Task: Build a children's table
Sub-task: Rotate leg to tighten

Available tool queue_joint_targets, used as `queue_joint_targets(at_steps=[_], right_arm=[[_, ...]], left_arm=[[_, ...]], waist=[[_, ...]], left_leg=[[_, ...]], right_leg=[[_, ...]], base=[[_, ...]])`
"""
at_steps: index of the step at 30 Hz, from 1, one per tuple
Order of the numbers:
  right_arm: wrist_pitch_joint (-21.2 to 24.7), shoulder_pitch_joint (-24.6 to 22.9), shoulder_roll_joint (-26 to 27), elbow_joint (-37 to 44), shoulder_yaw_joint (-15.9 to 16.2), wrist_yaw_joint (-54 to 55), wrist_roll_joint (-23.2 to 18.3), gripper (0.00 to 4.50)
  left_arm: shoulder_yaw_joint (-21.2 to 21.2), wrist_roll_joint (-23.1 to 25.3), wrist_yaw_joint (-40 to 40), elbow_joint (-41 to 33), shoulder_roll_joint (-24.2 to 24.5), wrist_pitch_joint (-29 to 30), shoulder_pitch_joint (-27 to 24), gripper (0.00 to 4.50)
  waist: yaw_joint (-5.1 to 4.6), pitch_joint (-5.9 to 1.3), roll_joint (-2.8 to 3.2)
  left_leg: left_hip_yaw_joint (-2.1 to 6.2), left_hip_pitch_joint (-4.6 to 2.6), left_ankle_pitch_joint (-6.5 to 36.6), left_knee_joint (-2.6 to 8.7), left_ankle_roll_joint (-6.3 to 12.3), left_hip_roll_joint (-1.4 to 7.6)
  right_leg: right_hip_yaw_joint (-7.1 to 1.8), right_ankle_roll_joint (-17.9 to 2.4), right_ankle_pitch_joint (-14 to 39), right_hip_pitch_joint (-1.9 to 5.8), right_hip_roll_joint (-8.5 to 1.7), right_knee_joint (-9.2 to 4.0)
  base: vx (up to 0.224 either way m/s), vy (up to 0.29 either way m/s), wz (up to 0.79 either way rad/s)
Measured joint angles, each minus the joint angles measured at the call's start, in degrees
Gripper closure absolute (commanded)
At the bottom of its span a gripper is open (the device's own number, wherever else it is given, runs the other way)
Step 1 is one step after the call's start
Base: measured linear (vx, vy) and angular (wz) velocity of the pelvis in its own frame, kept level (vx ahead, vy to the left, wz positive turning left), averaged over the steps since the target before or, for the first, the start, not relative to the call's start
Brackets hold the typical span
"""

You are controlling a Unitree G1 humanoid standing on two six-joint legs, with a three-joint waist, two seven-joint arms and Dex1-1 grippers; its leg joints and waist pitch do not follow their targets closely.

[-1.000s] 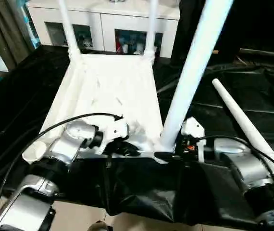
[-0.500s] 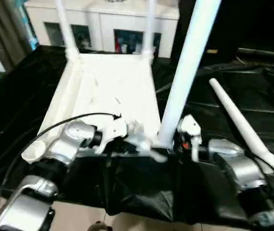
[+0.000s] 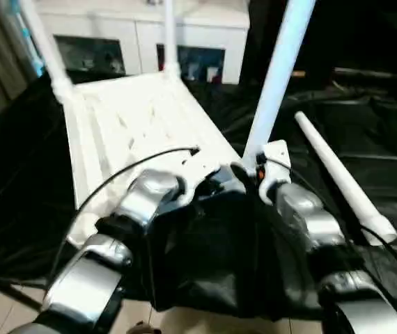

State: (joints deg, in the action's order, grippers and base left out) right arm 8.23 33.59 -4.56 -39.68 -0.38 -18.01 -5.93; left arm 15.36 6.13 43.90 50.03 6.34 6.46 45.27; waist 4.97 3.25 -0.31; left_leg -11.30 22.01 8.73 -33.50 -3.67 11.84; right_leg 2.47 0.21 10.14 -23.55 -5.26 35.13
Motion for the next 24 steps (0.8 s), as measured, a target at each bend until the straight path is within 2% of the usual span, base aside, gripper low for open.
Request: queue_joint_targets(at_steps=[1, 3, 6, 12, 14, 19, 24], right_arm=[[-0.1, 0.0, 0.1, 0.0, -0.1, -0.5, -0.1, 0.98], [-0.3, -0.1, -0.1, 0.0, -0.3, -1.7, -0.1, 0.67], [-0.4, -1.3, -1.3, 1.4, 0.3, -7.5, -0.7, 0.67], [0.4, -5.9, -8.9, 8.7, 5.9, -24.9, -2.3, 0.67], [1.1, -7.1, -11.0, 11.2, 8.0, -30.6, -2.8, 0.67], [3.0, -9.5, -14.8, 16.5, 10.0, -39.0, -4.2, 0.67], [4.3, -10.4, -18.2, 20.3, 11.6, -44.4, -5.3, 0.67]], left_arm=[[0.0, 0.0, 0.0, 0.1, 0.1, -0.2, 0.0, 4.50], [0.0, 0.0, 0.4, 0.1, 0.5, -0.6, 0.0, 4.50], [0.0, 0.0, 3.5, -0.2, 2.4, -2.6, -0.6, 4.50], [0.5, -2.1, 16.5, -5.6, 8.9, -6.8, -4.6, 4.50], [1.2, -3.2, 22.6, -8.2, 11.1, -7.5, -6.0, 4.50], [2.0, -4.9, 29.5, -11.0, 13.1, -7.7, -7.8, 4.50], [2.3, -5.7, 32.6, -12.5, 13.9, -7.7, -8.7, 4.50]], waist=[[-0.04, 0.00, 0.00], [-0.15, 0.00, 0.00], [-0.27, 0.00, 0.00], [0.20, 0.01, 0.01], [0.76, 0.02, 0.03], [1.60, 0.05, 0.10], [1.63, 0.06, 0.10]], left_leg=[[0.00, 0.00, 0.0, -0.01, 0.00, 0.00], [0.00, 0.00, 0.0, -0.02, 0.00, 0.00], [0.01, -0.01, 0.0, 0.03, 0.00, 0.01], [0.00, 0.06, 0.0, 0.33, 0.00, 0.01], [-0.01, 0.08, 0.0, 0.37, 0.02, 0.03], [-0.05, 0.10, 0.0, 0.30, 0.02, 0.02], [-0.05, 0.05, 0.0, 0.23, 0.01, 0.03]], right_leg=[[-0.01, 0.0, 0.0, 0.00, 0.00, 0.00], [-0.01, 0.0, 0.0, -0.01, 0.00, 0.00], [0.03, 0.0, 0.0, -0.02, 0.01, -0.01], [0.09, 0.1, 0.1, -0.10, 0.01, -0.14], [0.14, 0.2, 0.1, -0.10, 0.01, -0.14], [0.10, 0.2, 0.1, -0.10, -0.03, -0.12], [0.07, 0.2, 0.1, -0.05, -0.03, -0.07]], base=[[0.000, 0.000, 0.00], [0.000, 0.000, 0.00], [0.000, 0.000, 0.00], [0.000, 0.000, 0.00], [0.000, 0.000, 0.00], [0.000, 0.000, 0.00], [0.000, 0.000, 0.00]])
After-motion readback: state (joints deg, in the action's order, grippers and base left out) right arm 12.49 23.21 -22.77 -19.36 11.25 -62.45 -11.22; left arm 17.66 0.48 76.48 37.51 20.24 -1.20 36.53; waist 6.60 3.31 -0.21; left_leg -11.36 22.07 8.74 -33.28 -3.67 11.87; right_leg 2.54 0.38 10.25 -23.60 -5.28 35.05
